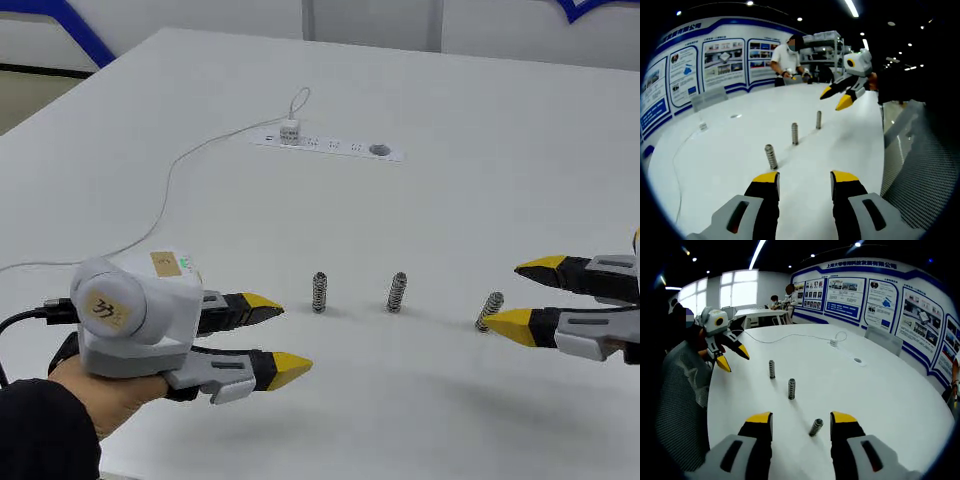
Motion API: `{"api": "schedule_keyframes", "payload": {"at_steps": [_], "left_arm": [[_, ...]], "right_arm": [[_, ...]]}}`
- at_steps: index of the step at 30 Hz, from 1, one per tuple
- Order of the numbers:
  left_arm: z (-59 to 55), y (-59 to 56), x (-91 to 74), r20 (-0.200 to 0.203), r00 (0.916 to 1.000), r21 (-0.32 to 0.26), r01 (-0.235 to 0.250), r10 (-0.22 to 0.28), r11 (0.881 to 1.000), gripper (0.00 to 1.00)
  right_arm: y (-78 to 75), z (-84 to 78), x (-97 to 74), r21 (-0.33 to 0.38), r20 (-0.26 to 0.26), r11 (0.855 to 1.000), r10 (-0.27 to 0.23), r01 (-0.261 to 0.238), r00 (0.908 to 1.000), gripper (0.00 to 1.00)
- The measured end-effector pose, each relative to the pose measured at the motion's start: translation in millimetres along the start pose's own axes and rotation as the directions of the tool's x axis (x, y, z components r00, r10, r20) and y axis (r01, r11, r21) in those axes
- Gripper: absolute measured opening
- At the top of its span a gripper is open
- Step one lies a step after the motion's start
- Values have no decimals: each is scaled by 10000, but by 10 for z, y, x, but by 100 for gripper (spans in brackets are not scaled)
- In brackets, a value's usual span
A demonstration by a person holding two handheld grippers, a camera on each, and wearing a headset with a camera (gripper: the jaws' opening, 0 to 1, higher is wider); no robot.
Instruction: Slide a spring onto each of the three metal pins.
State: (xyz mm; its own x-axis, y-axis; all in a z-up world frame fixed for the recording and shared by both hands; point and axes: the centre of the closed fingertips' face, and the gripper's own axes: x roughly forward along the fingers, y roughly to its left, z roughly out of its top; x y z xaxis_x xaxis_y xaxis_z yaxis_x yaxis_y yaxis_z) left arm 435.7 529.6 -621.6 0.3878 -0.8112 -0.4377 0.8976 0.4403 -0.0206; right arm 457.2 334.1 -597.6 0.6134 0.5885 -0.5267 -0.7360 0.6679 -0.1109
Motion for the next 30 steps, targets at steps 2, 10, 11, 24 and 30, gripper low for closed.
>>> {"api": "schedule_keyframes", "payload": {"at_steps": [2, 10, 11, 24, 30], "left_arm": [[-1, 1, -1, 0, 10000, -4, -5, 5, 10000, 42], [-1, -2, -10, 15, 10000, -28, -33, 33, 10000, 43], [-2, -3, -9, 11, 10000, -30, -26, 26, 10000, 43], [-15, 4, -10, -11, 10000, -162, -67, 67, 9998, 46], [-22, 22, -14, -25, 9999, -342, -148, 147, 9993, 50]], "right_arm": [[13, -22, -13, 147, 140, 9999, -63, 61, 9999, 49], [91, -166, -82, 440, 487, 9981, -443, 421, 9978, 53], [92, -182, -92, 464, 487, 9978, -501, 478, 9976, 53], [103, -284, -126, 821, 487, 9944, -706, 665, 9963, 55], [97, -240, -129, 860, 577, 9941, -714, 663, 9958, 56]]}}
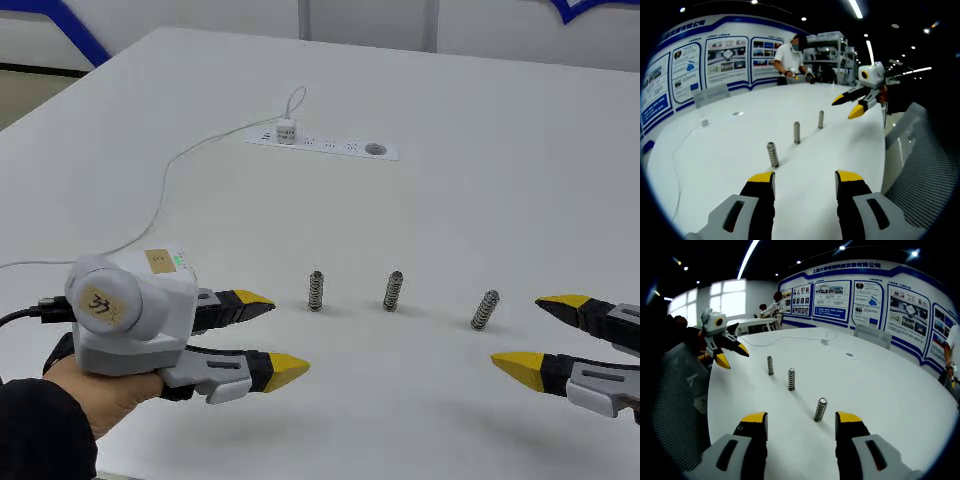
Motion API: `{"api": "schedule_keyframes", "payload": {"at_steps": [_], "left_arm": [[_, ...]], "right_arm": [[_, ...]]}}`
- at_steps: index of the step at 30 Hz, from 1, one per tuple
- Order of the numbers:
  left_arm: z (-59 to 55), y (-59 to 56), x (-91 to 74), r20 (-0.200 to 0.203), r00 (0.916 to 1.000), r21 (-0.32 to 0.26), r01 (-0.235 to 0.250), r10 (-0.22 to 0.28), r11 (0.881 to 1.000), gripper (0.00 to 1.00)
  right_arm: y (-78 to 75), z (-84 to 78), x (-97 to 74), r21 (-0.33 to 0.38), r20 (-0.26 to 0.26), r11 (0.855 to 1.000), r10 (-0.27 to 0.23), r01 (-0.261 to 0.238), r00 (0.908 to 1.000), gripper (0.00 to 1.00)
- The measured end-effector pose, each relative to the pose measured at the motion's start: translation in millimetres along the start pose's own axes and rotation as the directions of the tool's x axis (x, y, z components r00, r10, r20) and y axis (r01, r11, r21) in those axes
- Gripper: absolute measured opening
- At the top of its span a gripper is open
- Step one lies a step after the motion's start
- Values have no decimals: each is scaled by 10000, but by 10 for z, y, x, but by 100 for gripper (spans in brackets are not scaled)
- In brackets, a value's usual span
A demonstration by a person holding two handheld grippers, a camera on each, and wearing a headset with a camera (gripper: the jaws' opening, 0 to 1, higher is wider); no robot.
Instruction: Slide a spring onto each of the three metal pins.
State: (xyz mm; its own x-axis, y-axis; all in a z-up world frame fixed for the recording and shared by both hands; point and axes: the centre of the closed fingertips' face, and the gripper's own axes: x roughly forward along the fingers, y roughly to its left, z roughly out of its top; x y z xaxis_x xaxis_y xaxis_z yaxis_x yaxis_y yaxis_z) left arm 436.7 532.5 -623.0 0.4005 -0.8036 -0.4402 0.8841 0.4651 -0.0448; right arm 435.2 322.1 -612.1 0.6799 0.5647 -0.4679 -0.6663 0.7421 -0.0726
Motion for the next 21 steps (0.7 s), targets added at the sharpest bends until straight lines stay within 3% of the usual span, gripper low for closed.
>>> {"api": "schedule_keyframes", "payload": {"at_steps": [21], "left_arm": [[-18, 47, -5, -56, 9998, -340, -191, 189, 9992, 59]], "right_arm": [[-15, 17, 6, 7, 1, 10000, -13, 13, 10000, 57]]}}
